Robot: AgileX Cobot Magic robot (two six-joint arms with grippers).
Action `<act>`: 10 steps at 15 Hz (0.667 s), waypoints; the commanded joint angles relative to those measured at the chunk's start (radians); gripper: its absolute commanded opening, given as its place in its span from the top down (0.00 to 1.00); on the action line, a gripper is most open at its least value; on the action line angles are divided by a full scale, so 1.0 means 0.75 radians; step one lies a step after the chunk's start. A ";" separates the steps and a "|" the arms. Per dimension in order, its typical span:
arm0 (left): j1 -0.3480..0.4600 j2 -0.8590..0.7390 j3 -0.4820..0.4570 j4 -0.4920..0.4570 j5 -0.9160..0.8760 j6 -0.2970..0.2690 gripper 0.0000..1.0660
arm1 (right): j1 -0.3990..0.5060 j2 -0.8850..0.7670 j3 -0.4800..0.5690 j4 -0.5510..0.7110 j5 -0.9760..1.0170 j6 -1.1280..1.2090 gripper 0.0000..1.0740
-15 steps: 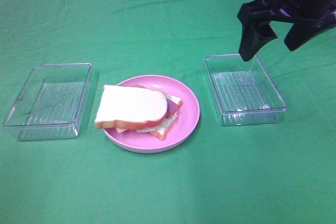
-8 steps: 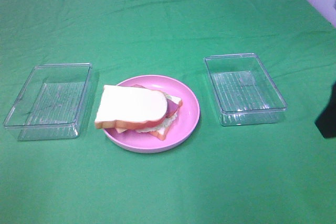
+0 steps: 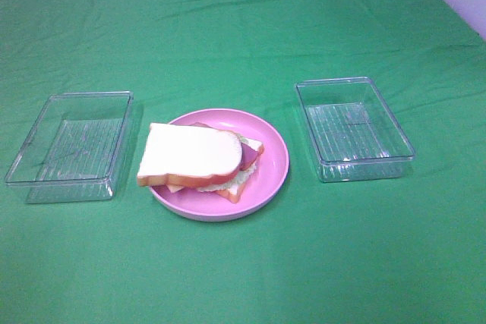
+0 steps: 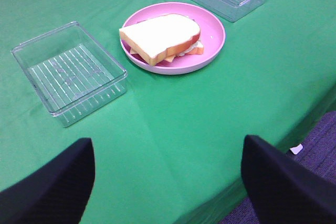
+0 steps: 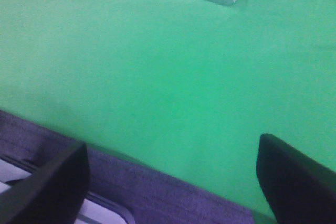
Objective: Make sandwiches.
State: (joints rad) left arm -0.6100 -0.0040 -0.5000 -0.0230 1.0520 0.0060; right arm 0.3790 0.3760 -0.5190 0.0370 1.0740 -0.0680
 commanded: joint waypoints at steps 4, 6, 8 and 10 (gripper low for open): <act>-0.003 -0.028 0.003 -0.011 -0.012 0.004 0.31 | 0.003 -0.376 0.017 0.057 -0.017 -0.092 0.25; -0.003 -0.028 0.003 -0.011 -0.012 0.019 0.31 | 0.003 -0.396 0.017 0.052 -0.017 -0.092 0.25; -0.003 -0.028 0.003 -0.011 -0.012 0.019 0.31 | 0.003 -0.396 0.017 0.052 -0.017 -0.092 0.25; -0.003 -0.028 0.003 -0.011 -0.012 0.019 0.31 | 0.003 -0.396 0.017 0.053 -0.017 -0.092 0.25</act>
State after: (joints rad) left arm -0.6100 -0.0040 -0.5000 -0.0260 1.0520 0.0180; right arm 0.3810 0.0870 -0.5100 0.0760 1.0710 -0.1200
